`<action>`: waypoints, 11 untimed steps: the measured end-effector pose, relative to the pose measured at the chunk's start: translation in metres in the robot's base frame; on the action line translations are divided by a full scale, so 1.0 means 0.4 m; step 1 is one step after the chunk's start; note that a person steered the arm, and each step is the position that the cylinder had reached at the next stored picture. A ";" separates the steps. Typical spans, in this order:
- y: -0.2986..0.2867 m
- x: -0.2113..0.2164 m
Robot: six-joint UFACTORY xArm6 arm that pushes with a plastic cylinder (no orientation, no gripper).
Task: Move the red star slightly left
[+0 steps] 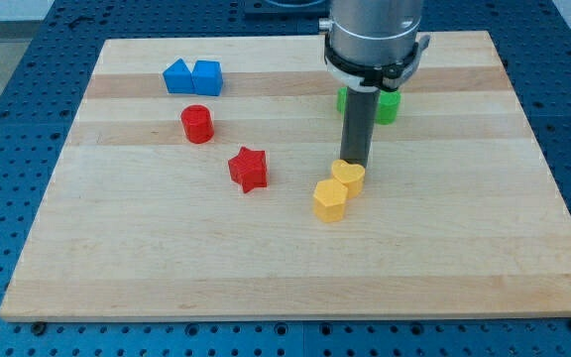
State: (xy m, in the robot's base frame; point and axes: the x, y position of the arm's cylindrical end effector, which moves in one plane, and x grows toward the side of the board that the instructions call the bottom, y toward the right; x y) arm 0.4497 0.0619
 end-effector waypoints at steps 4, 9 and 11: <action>-0.166 -0.038; -0.271 0.049; -0.300 0.065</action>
